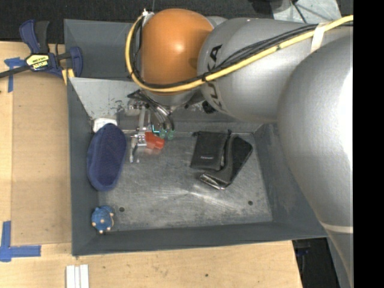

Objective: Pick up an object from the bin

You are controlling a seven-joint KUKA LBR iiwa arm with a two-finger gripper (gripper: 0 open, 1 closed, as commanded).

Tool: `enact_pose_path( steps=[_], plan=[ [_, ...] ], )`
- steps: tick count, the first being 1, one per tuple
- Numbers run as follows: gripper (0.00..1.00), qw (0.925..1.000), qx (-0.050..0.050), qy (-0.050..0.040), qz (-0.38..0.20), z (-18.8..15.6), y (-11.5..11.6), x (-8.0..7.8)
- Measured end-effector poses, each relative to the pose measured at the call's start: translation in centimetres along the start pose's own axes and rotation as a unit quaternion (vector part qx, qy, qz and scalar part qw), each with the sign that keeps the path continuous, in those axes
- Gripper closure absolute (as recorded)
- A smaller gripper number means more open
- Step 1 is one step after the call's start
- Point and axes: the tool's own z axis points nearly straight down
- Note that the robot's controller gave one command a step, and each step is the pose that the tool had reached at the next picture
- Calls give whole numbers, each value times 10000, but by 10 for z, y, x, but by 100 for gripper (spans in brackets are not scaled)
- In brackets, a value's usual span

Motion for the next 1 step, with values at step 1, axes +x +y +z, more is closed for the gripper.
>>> enact_pose_path(
  steps=[1],
  plan=[
    [0, 9560, 3, -71, -2934, 89, 35, -10]
  ],
)
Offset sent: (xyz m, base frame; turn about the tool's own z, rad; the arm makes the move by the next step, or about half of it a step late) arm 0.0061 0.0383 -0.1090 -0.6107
